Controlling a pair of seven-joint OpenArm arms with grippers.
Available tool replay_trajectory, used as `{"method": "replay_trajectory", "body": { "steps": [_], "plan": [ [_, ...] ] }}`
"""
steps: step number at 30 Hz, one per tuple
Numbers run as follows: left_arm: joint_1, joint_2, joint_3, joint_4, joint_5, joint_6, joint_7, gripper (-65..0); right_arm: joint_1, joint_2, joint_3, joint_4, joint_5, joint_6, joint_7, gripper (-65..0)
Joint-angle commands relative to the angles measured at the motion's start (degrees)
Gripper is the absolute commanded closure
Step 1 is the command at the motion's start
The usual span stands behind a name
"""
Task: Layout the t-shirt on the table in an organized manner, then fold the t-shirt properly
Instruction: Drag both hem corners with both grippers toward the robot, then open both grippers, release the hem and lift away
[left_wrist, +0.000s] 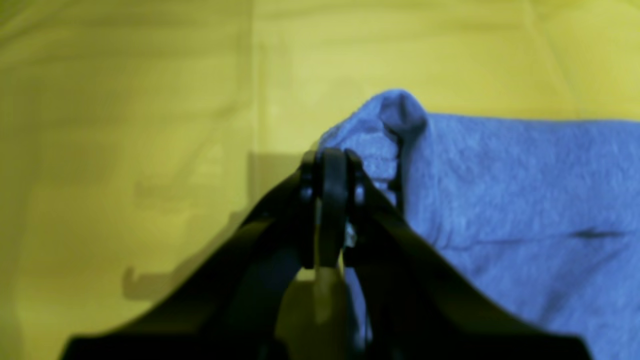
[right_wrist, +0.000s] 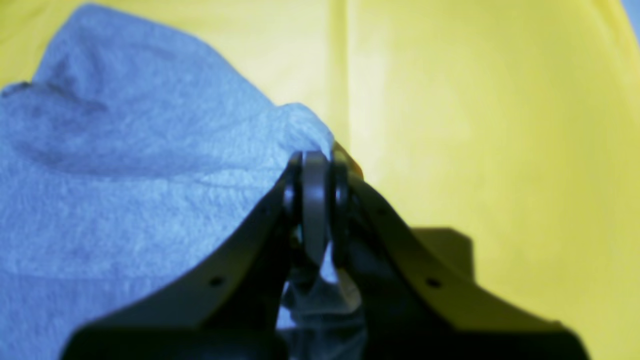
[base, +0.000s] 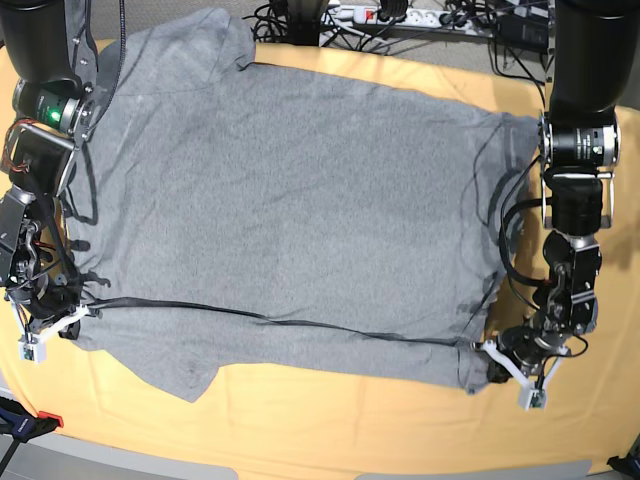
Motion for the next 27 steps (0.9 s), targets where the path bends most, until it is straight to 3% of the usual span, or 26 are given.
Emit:
{"method": "replay_trajectory", "body": {
  "steps": [1,6,7,12,14,16,18,23,27],
  "plan": [
    [-3.15,-0.79,-0.33,1.01,-0.5,0.04,-2.16,0.0,2.21,1.11,0.15,1.14,0.85,-0.44,1.95,0.0],
    [-5.07,-0.79,-0.33,1.01,-0.46,0.04,-2.14,0.0,3.3,1.11,0.15,1.14,0.83,-0.7,2.58,0.0],
    [-5.05,-0.79,-0.33,1.01,-0.39,0.04,-2.1,-3.2,3.3,1.14,0.15,1.14,0.83,-0.94,2.58,0.0],
    [-5.11,-0.96,-0.33,1.03,-1.68,0.04,1.53,-40.4,3.39,1.36,0.15,1.14,0.9,-1.11,2.32,-37.6],
    [-5.55,-1.46,-0.35,1.05,-2.6,0.28,3.93,-42.2,3.76,1.92,0.15,1.16,1.01,-1.07,1.2,-44.2],
    [-6.14,-2.27,-0.39,1.09,-3.26,0.22,6.84,-42.1,4.44,2.84,0.17,1.49,3.13,-0.37,-3.15,-44.3],
    [-6.49,-3.56,-0.46,1.22,-6.19,-1.31,9.81,-42.0,4.98,3.78,0.17,2.36,6.54,2.34,-7.69,-43.4],
    [-6.43,-7.17,-2.99,1.44,-17.75,-13.62,20.94,-42.0,4.24,5.18,1.03,6.62,16.41,11.34,-18.51,-37.0],
    [-4.74,-10.25,-7.52,1.44,-32.09,-21.62,31.12,-40.8,0.39,5.4,2.73,12.83,25.49,14.16,-26.91,-36.7]
  ]
}}
